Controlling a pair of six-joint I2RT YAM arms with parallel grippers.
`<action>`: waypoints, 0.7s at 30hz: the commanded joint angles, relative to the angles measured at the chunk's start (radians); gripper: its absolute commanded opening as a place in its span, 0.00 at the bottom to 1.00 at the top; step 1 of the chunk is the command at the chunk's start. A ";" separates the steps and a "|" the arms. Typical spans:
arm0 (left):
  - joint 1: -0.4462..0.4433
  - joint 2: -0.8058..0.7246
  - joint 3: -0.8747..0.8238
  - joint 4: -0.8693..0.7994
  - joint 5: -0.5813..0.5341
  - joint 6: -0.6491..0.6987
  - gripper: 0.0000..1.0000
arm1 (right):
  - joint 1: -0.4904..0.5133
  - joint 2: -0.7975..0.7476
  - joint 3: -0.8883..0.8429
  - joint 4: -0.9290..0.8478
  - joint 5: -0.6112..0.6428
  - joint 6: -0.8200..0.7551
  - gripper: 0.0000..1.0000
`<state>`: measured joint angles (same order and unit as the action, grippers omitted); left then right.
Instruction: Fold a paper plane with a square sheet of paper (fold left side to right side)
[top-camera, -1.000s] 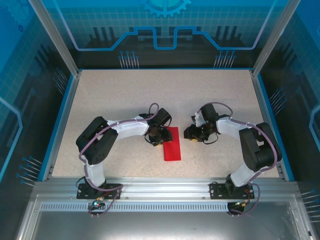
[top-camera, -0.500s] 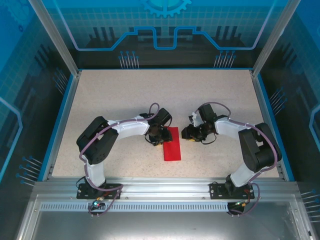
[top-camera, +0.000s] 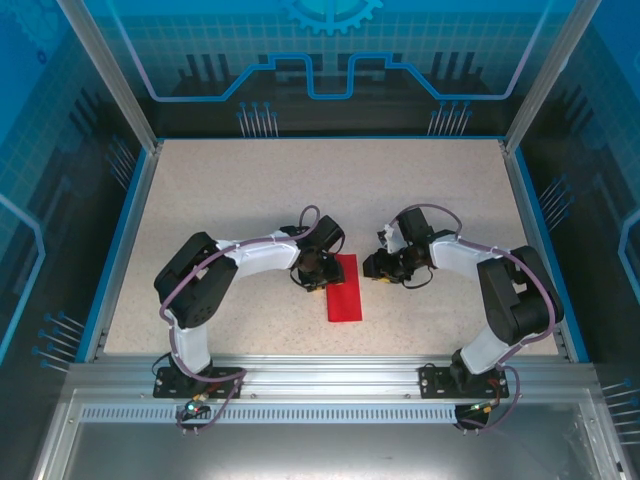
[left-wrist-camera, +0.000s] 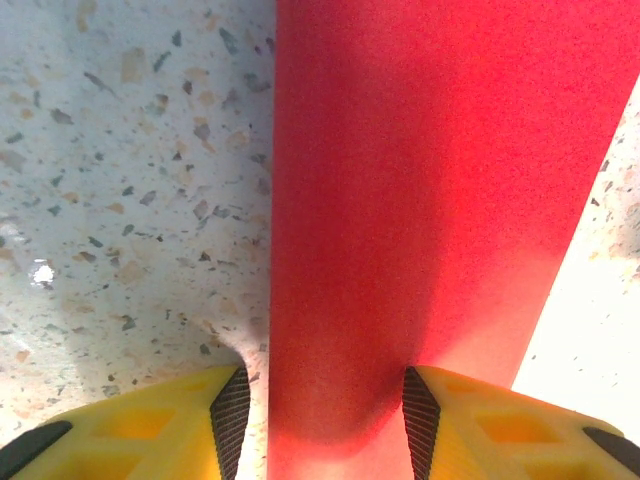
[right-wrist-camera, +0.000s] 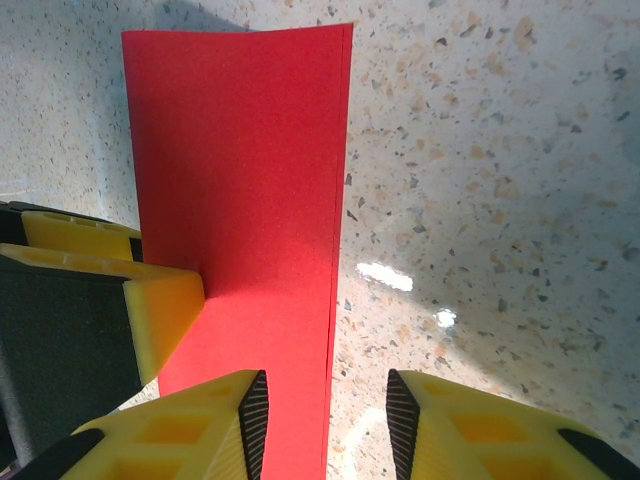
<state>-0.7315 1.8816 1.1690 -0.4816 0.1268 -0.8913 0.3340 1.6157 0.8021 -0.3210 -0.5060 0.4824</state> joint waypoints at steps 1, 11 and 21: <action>-0.017 0.045 0.009 0.019 -0.009 0.005 0.49 | 0.015 -0.017 0.014 -0.004 -0.022 0.013 0.39; -0.017 0.050 0.013 0.015 -0.012 -0.001 0.49 | 0.041 -0.003 0.016 0.007 -0.038 0.025 0.35; -0.018 0.055 0.014 0.015 -0.010 0.000 0.49 | 0.075 0.024 0.025 0.021 -0.052 0.042 0.22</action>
<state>-0.7315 1.8862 1.1759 -0.4900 0.1265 -0.8917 0.3908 1.6184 0.8055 -0.3103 -0.5346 0.5144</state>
